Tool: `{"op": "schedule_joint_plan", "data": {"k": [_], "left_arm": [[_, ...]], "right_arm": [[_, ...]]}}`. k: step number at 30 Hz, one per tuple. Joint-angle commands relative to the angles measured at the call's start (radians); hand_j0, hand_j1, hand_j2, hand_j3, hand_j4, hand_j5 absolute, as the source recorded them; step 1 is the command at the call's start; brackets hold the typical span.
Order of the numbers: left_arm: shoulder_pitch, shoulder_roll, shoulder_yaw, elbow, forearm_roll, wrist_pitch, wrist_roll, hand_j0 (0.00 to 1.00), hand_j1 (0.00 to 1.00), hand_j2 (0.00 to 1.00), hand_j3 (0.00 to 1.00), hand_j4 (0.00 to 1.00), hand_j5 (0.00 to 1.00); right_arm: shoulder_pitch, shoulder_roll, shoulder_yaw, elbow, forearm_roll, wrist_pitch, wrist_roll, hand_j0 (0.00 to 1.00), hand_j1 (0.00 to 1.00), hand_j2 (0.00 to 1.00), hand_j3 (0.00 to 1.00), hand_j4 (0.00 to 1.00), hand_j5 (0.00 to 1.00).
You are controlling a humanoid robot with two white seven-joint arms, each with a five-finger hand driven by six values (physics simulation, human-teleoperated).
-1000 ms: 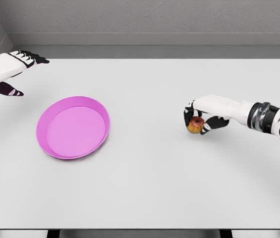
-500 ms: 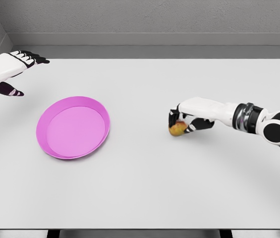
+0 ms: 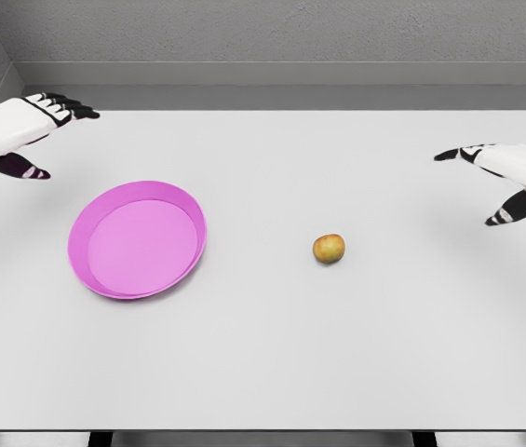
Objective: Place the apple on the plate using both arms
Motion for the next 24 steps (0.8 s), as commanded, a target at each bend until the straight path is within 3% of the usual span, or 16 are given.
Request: {"op": "schedule_joint_plan", "data": {"k": [1,3,5,7,9,10,12,15,18,19,24], "left_arm": [[-0.002,-0.01,-0.003,-0.009,-0.012,0.001,-0.001,1.0,1.0,1.0,1.0,1.0,1.0],[-0.049,-0.07,-0.003,-0.039,-0.069,0.001,-0.014,1.0,1.0,1.0,1.0,1.0,1.0],[-0.068,-0.1,-0.006,-0.124,-0.088,0.001,-0.061,1.0,1.0,1.0,1.0,1.0,1.0],[-0.113,-0.119,-0.103,-0.207,-0.088,0.001,-0.08,1.0,1.0,1.0,1.0,1.0,1.0],[-0.135,-0.142,-0.159,-0.253,-0.085,0.001,-0.098,1.0,1.0,1.0,1.0,1.0,1.0],[-0.146,-0.157,-0.182,-0.265,-0.085,0.001,-0.11,1.0,1.0,1.0,1.0,1.0,1.0],[-0.184,-0.212,-0.247,-0.265,-0.083,0.001,-0.129,1.0,1.0,1.0,1.0,1.0,1.0],[-0.233,-0.288,-0.316,-0.265,-0.08,0.001,-0.165,1.0,1.0,1.0,1.0,1.0,1.0],[-0.301,-0.38,-0.436,-0.25,-0.085,0.001,-0.172,1.0,1.0,1.0,1.0,1.0,1.0],[-0.311,-0.396,-0.465,-0.248,-0.095,0.001,-0.173,1.0,1.0,1.0,1.0,1.0,1.0],[-0.342,-0.435,-0.566,-0.239,-0.14,0.001,-0.187,1.0,1.0,1.0,1.0,1.0,1.0]], "right_arm": [[0.003,-0.065,-0.168,0.076,-0.003,-0.078,0.002,1.0,1.0,1.0,1.0,1.0,1.0],[0.006,-0.063,-0.195,0.165,-0.002,-0.171,0.003,1.0,1.0,1.0,1.0,1.0,1.0],[0.003,-0.06,-0.192,0.169,-0.002,-0.213,0.024,1.0,1.0,1.0,1.0,1.0,1.0],[-0.008,-0.04,-0.14,0.103,0.0,-0.233,0.094,1.0,1.0,1.0,1.0,1.0,1.0],[-0.02,-0.017,-0.108,0.039,0.0,-0.222,0.094,1.0,1.0,1.0,1.0,1.0,1.0],[-0.063,-0.006,-0.056,0.033,0.0,-0.222,0.094,1.0,1.0,1.0,1.0,1.0,1.0],[-0.162,0.021,0.069,0.043,0.0,-0.222,0.094,1.0,1.0,1.0,1.0,1.0,1.0],[-0.167,0.021,0.069,0.048,0.0,-0.222,0.094,1.0,1.0,1.0,1.0,1.0,1.0],[-0.167,0.014,0.047,0.057,-0.002,-0.223,0.094,1.0,1.0,1.0,1.0,1.0,1.0],[-0.155,0.006,0.015,0.065,-0.002,-0.228,0.094,1.0,1.0,1.0,1.0,1.0,1.0],[-0.15,0.018,0.043,0.04,-0.002,-0.223,0.094,1.0,1.0,1.0,1.0,1.0,1.0]]}}
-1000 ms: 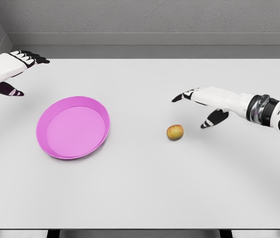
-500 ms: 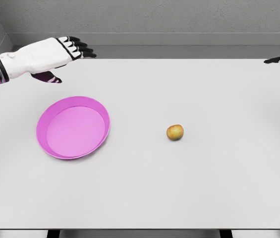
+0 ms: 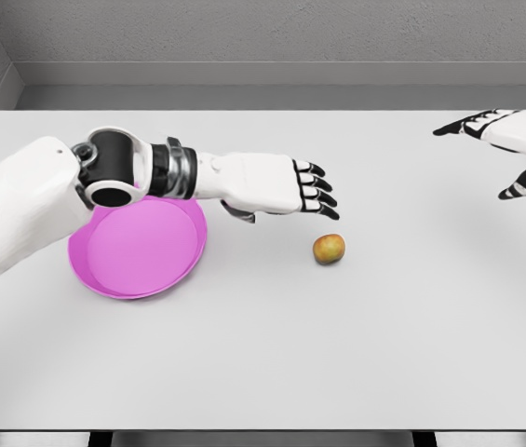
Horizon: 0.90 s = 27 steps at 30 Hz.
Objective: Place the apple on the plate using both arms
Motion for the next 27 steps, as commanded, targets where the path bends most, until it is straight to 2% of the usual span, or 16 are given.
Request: {"op": "schedule_joint_plan", "data": {"k": [1,7,9,17,23,27], "left_arm": [[0.0,-0.038,-0.067,0.017,-0.013,0.002,-0.005,1.0,1.0,1.0,1.0,1.0,1.0],[-0.012,-0.122,-0.086,0.107,-0.015,0.002,-0.007,1.0,1.0,1.0,1.0,1.0,1.0],[-0.021,-0.147,-0.104,0.121,-0.022,0.002,-0.036,1.0,1.0,1.0,1.0,1.0,1.0],[-0.098,-0.193,-0.17,0.135,-0.075,0.002,-0.053,1.0,1.0,1.0,1.0,1.0,1.0],[-0.11,-0.202,-0.195,0.136,-0.075,0.002,-0.056,1.0,1.0,1.0,1.0,1.0,1.0],[-0.114,-0.22,-0.204,0.152,-0.073,0.002,-0.092,1.0,1.0,1.0,1.0,1.0,1.0]], "right_arm": [[0.002,0.001,0.006,-0.006,-0.003,0.001,0.0,1.0,1.0,1.0,1.0,1.0,1.0],[0.0,0.004,0.008,-0.006,-0.003,0.001,0.0,1.0,1.0,1.0,1.0,1.0,1.0],[0.0,0.004,0.008,-0.006,-0.003,0.001,0.0,1.0,1.0,1.0,1.0,1.0,1.0],[0.0,0.011,0.008,-0.006,-0.003,0.001,0.0,1.0,1.0,1.0,1.0,1.0,1.0],[0.0,0.013,0.012,-0.006,-0.003,0.0,0.0,1.0,1.0,1.0,1.0,1.0,1.0],[0.0,0.013,0.014,-0.006,-0.003,0.001,0.0,1.0,1.0,1.0,1.0,1.0,1.0]]}}
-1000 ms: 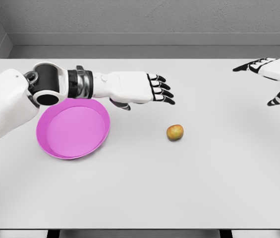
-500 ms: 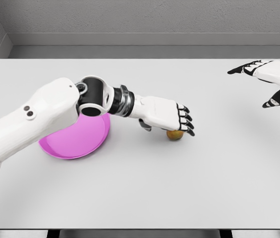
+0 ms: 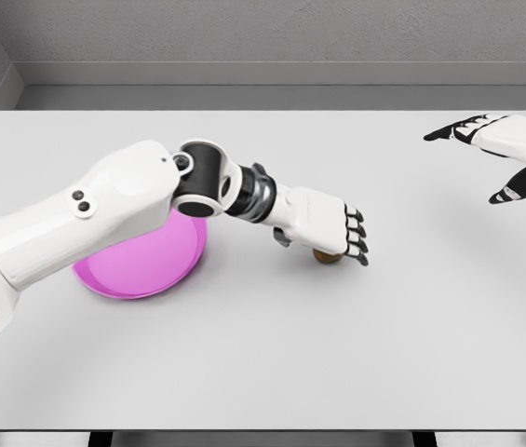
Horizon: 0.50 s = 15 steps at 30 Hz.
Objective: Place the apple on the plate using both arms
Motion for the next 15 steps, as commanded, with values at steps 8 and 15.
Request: {"op": "schedule_joint_plan", "data": {"k": [8,15], "left_arm": [[-0.031,-0.05,-0.024,0.064,0.003,0.002,-0.013,1.0,1.0,1.0,1.0,1.0,1.0],[-0.049,-0.067,-0.062,0.065,0.005,0.002,-0.057,1.0,1.0,1.0,1.0,1.0,1.0]], "right_arm": [[0.0,-0.001,0.001,0.0,-0.003,0.0,0.0,1.0,1.0,1.0,1.0,1.0,1.0],[0.002,-0.001,0.001,0.001,-0.003,0.001,0.0,1.0,1.0,1.0,1.0,1.0,1.0]]}}
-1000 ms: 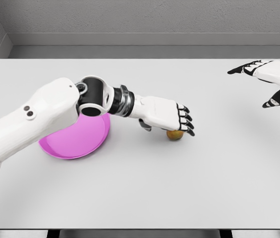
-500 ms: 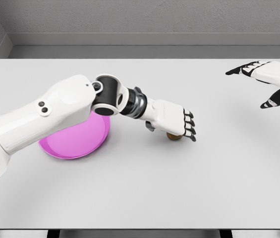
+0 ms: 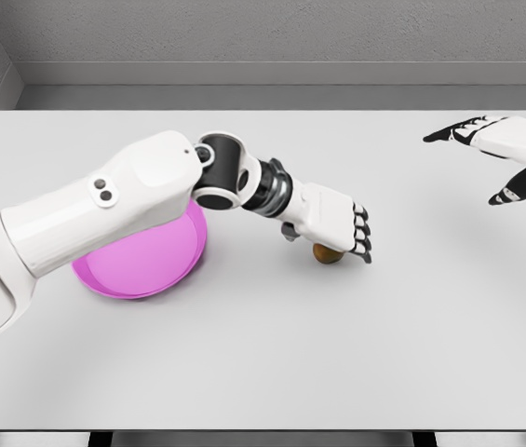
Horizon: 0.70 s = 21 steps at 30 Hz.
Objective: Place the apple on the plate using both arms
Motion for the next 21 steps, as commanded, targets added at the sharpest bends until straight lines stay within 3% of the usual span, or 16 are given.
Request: {"op": "schedule_joint_plan", "data": {"k": [1,21], "left_arm": [[0.0,-0.01,-0.011,0.003,0.005,0.002,-0.043,1.0,1.0,1.0,1.0,1.0,1.0],[0.006,-0.06,-0.013,0.114,0.009,0.002,-0.049,1.0,1.0,1.0,1.0,1.0,1.0]], "right_arm": [[0.0,-0.001,0.0,0.0,-0.003,0.001,0.0,1.0,1.0,1.0,1.0,1.0,1.0],[-0.002,-0.001,0.006,0.0,-0.003,0.001,0.0,1.0,1.0,1.0,1.0,1.0,1.0]]}}
